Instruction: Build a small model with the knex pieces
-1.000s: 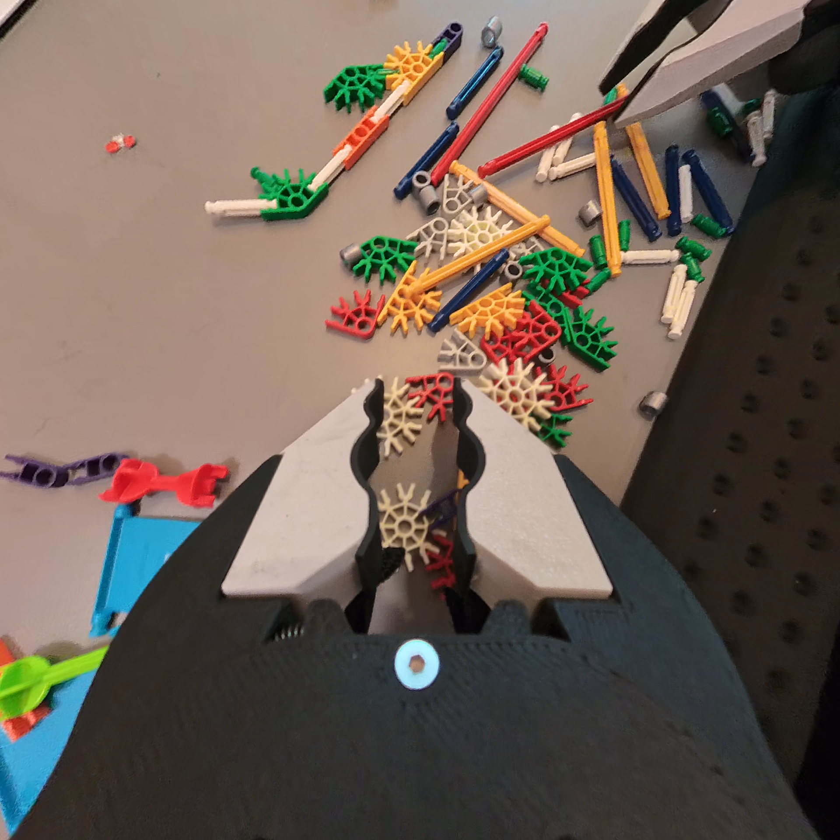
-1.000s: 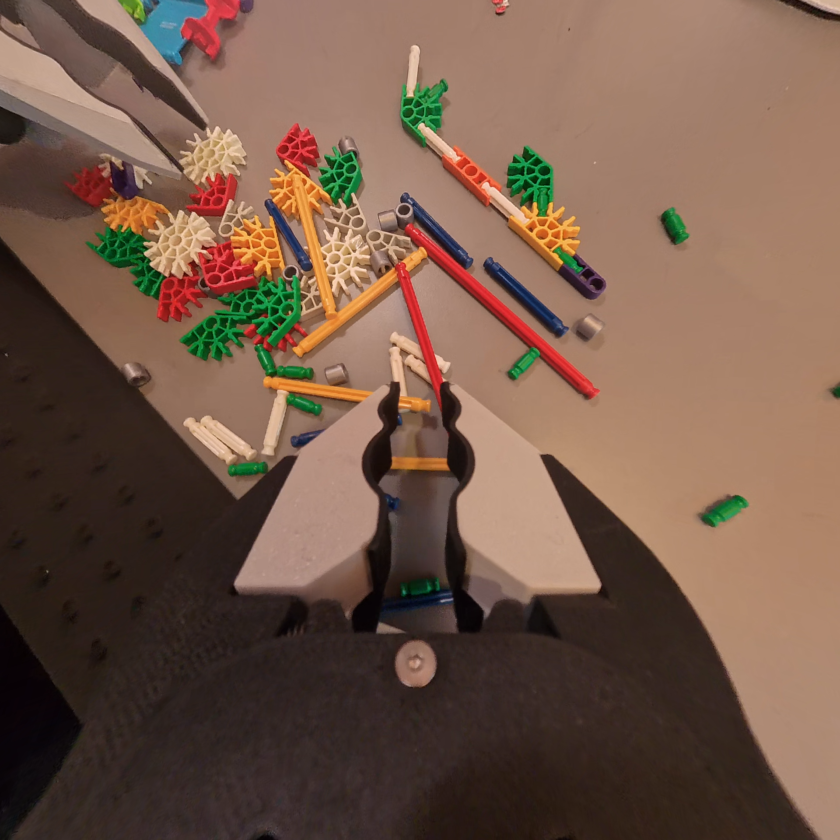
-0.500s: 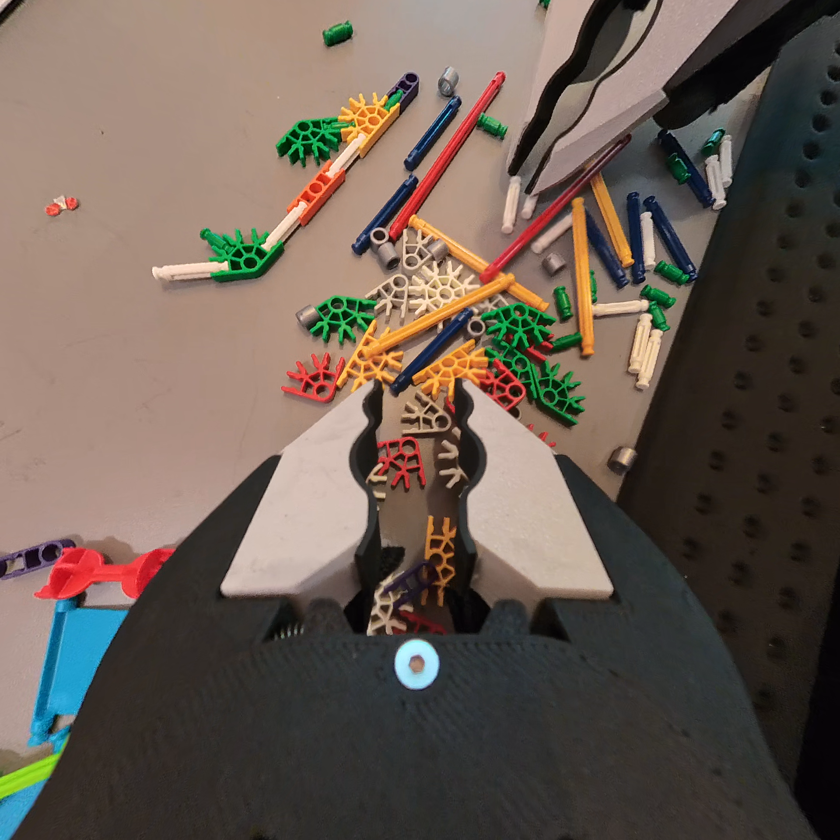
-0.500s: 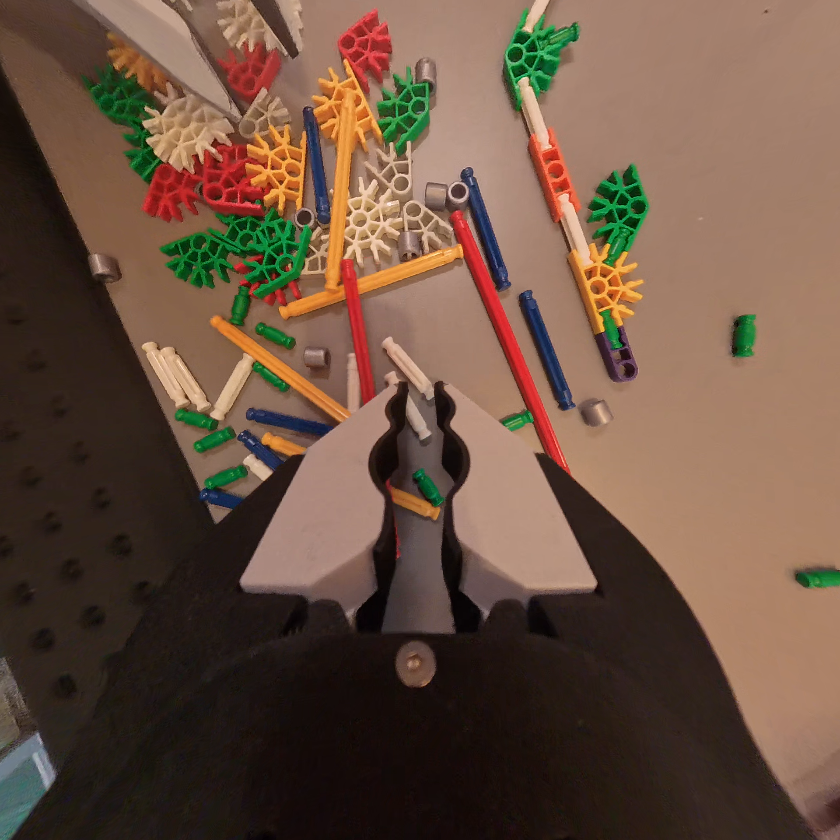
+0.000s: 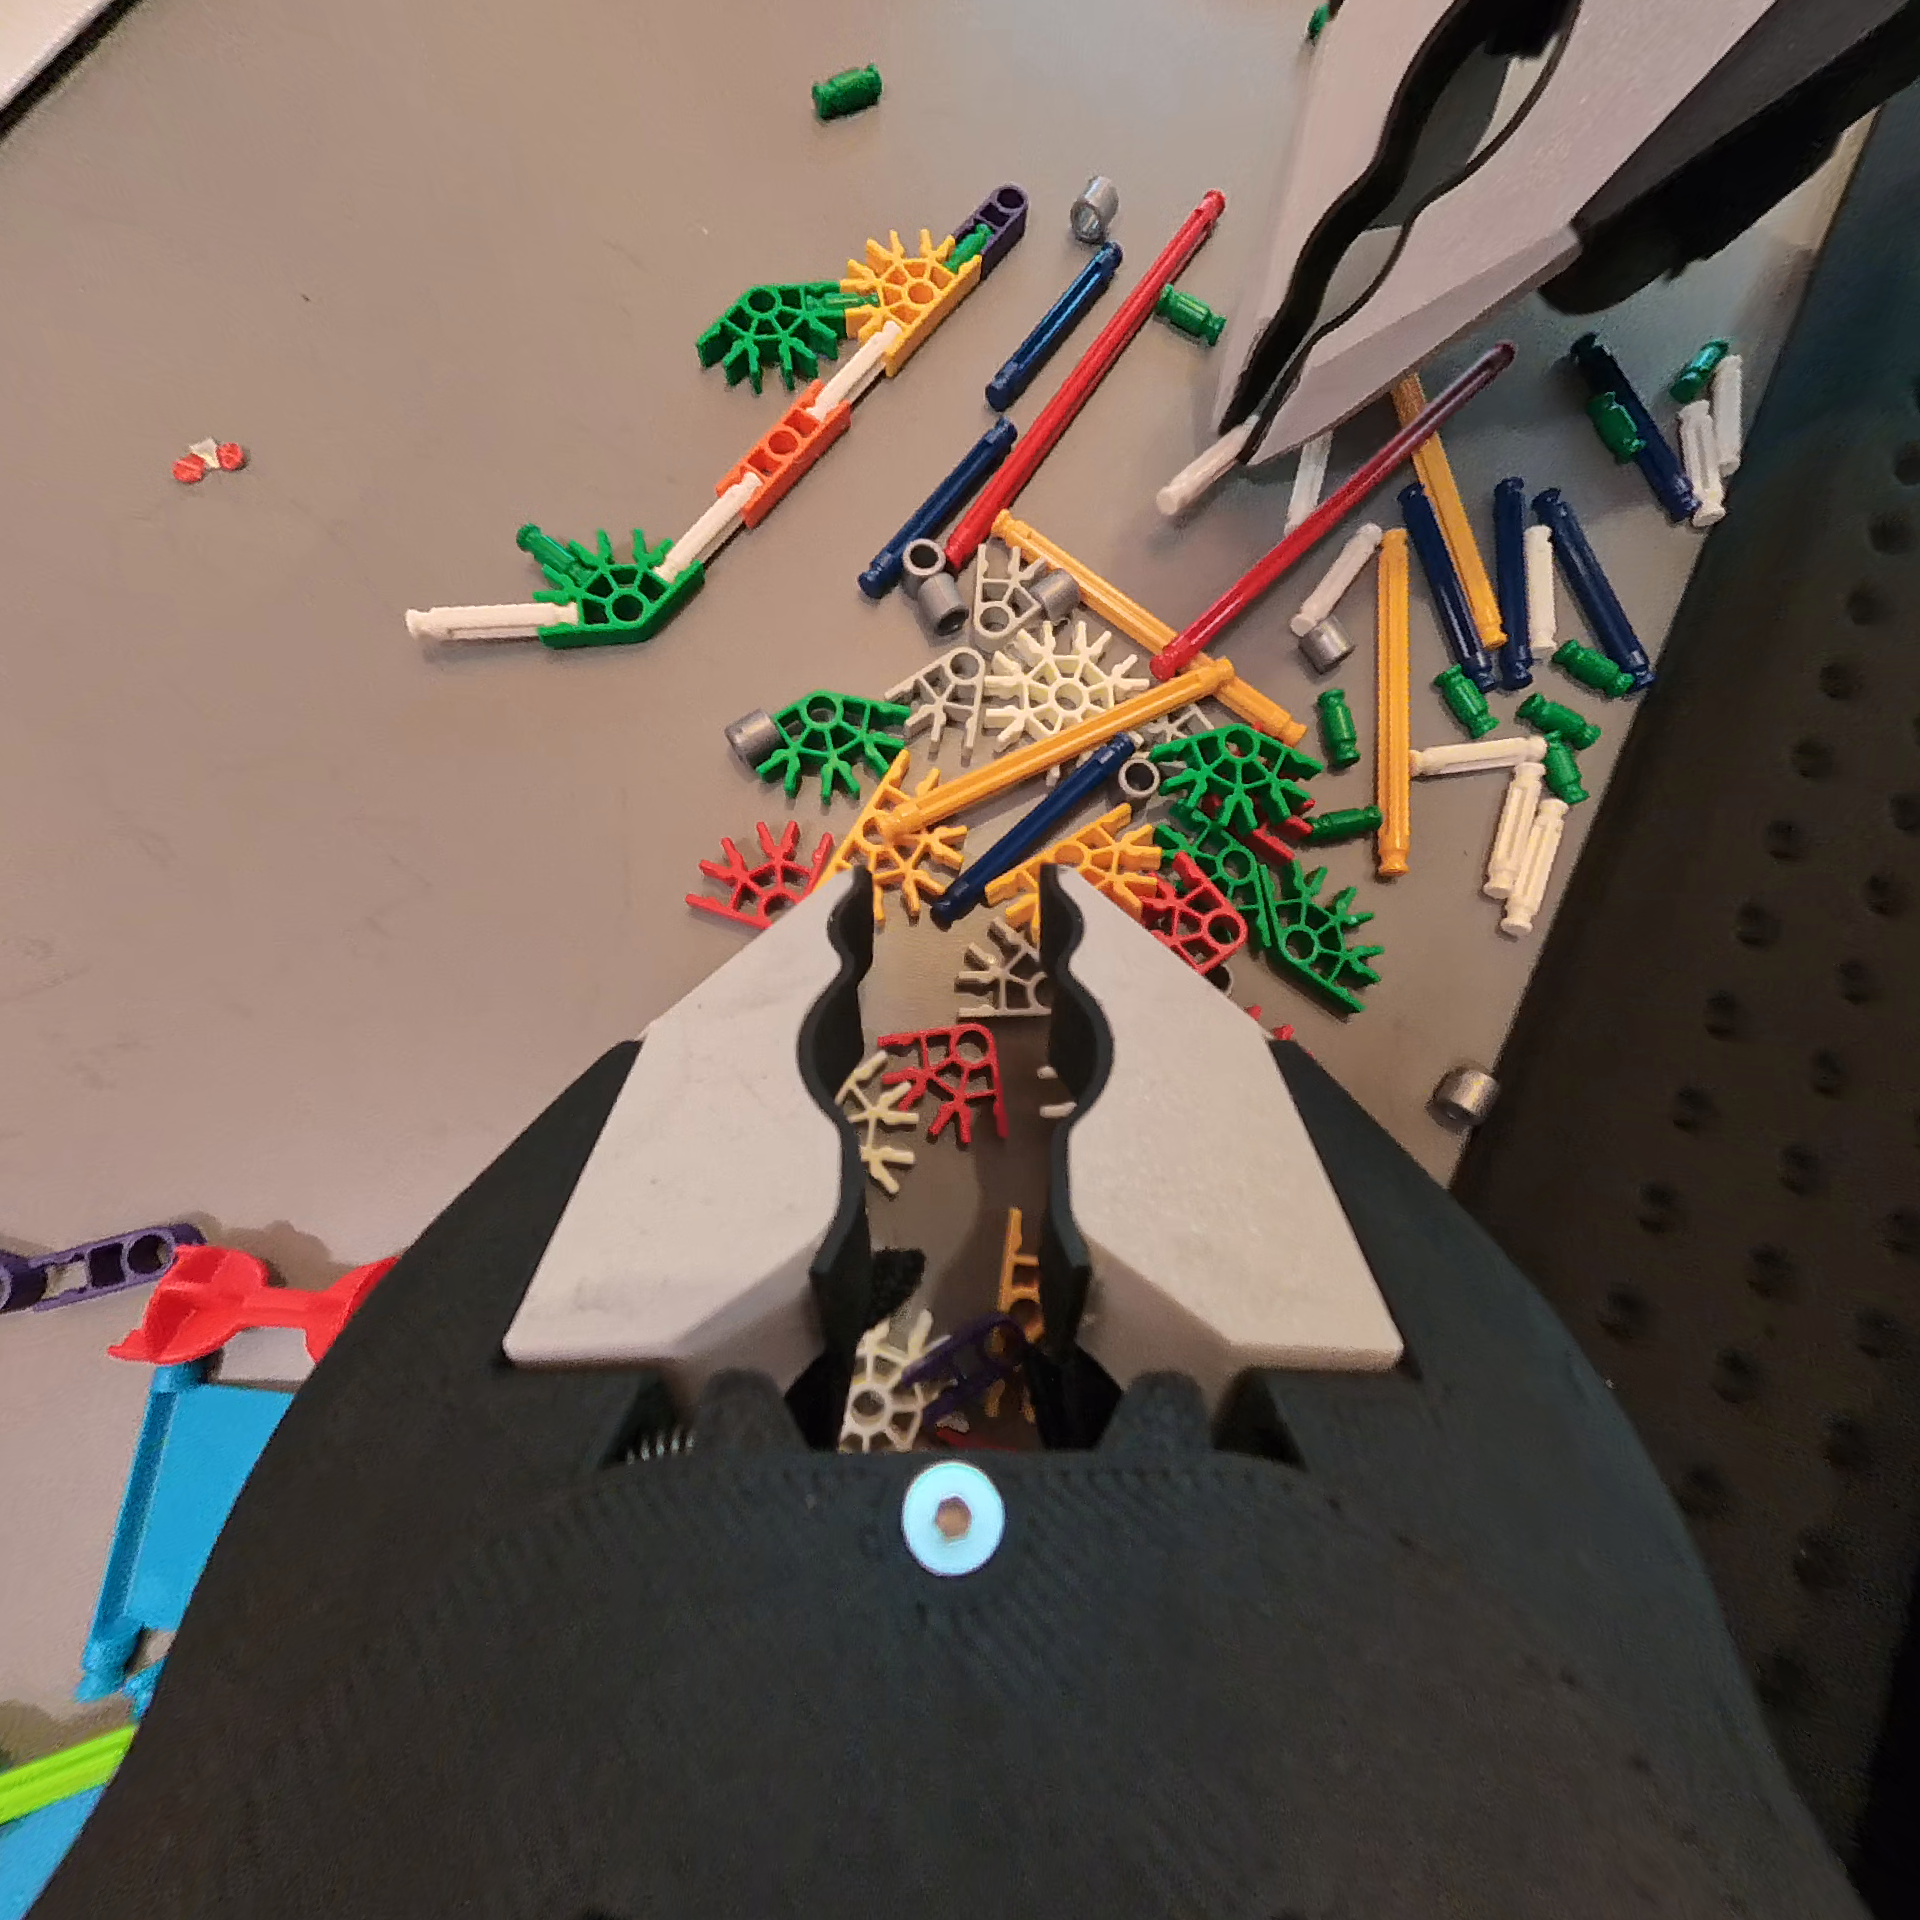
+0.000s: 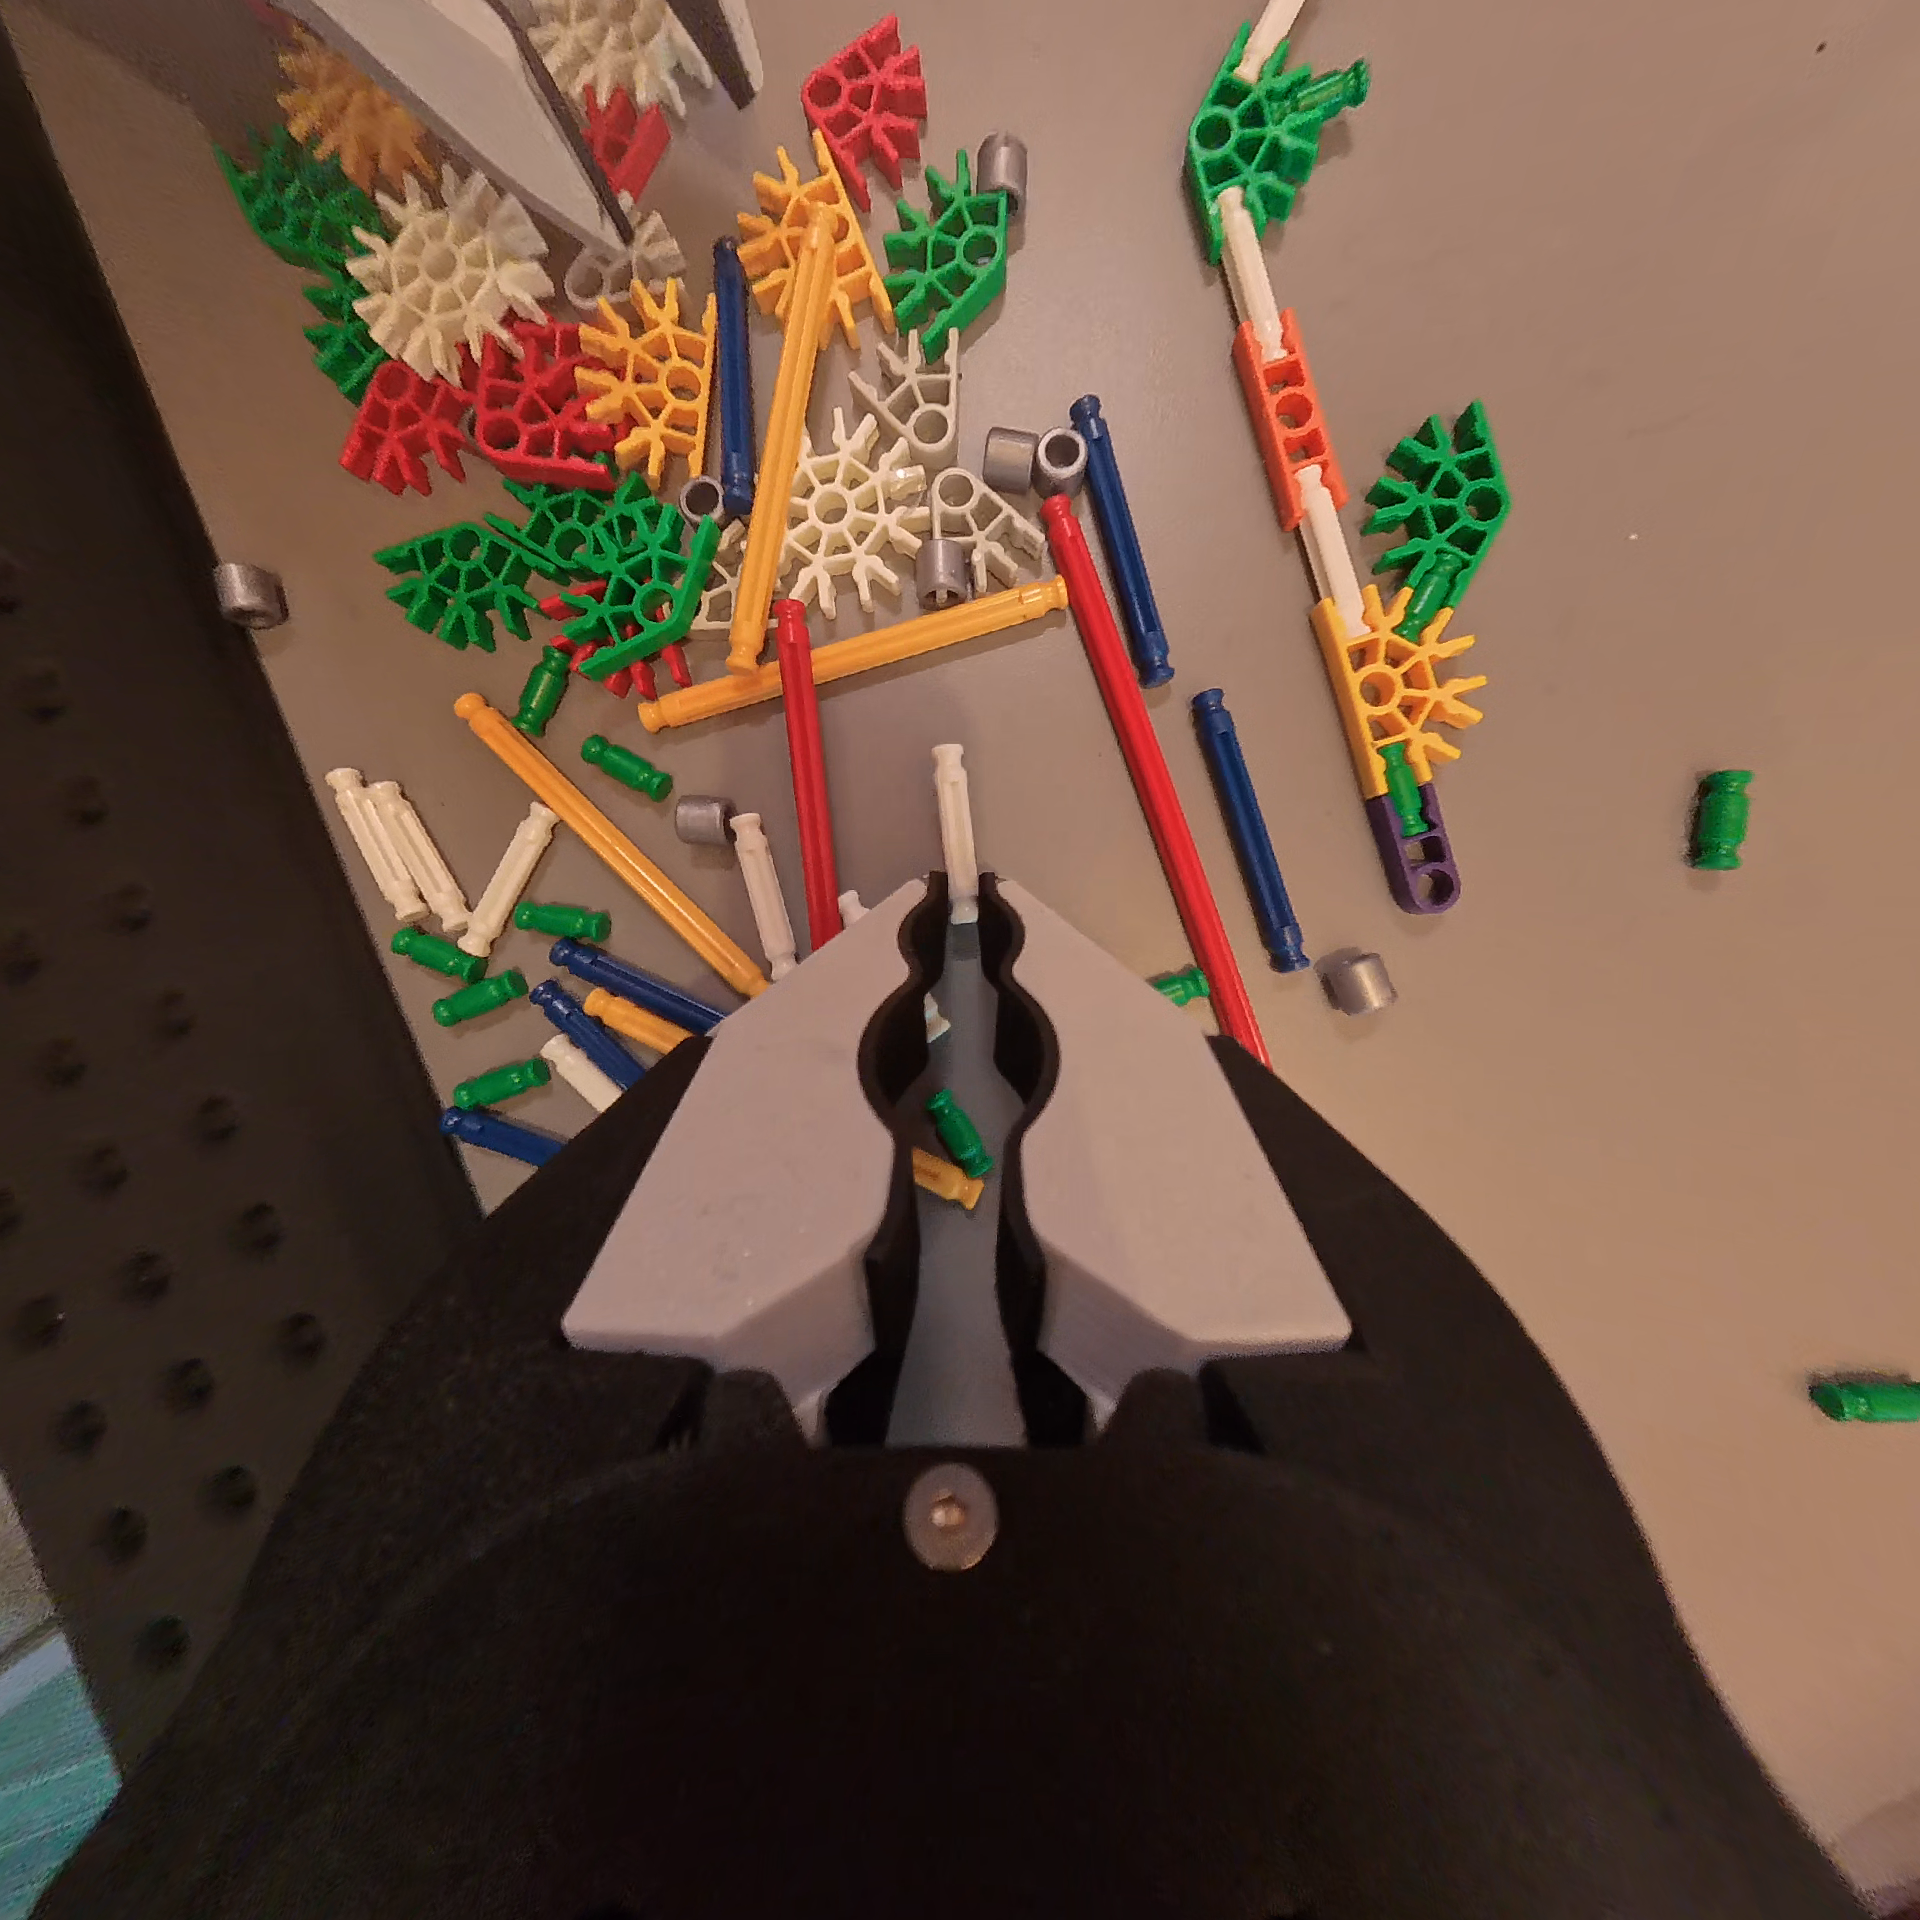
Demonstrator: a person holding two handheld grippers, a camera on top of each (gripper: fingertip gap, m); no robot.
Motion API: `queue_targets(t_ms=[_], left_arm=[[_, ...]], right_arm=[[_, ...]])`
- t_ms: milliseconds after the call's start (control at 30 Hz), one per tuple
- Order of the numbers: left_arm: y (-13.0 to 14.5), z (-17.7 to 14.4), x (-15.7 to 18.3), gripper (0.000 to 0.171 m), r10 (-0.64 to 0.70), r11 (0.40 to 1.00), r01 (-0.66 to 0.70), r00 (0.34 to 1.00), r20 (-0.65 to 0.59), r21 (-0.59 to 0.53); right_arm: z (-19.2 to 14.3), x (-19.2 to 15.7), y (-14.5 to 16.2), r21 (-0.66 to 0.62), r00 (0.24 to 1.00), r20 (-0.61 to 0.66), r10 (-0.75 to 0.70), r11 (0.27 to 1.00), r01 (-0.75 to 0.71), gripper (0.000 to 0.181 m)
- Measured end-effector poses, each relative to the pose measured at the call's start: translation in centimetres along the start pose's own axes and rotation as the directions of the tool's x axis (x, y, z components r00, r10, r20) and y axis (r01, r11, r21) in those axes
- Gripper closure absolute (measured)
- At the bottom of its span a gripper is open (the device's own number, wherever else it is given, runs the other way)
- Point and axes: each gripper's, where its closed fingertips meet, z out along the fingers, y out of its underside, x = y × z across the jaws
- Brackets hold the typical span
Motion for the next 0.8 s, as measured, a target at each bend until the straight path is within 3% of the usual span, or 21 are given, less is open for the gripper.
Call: queue_targets(t_ms=[367,633,800], left_arm=[[-2.4,0.3,-1.2,0.142,0.016,0.999,-0.018,0.999,0.030,0.051],[-7.9,0.2,1.2,0.143,0.250,0.957,-0.249,0.968,0.010,0.147],[-8.3,1.5,2.8,0.147,0.336,0.935,-0.332,0.942,-0.009,0.126]], right_arm=[[-2.9,2.2,-3.3,0.123,0.999,-0.010,0.035,0.992,-0.034,0.178],[-3.2,1.3,-4.9,0.083,0.996,-0.008,-0.092,0.992,0.092,0.178],[-2.7,0.1,-5.5,0.095,0.991,0.008,-0.135,0.986,0.133,0.178]])
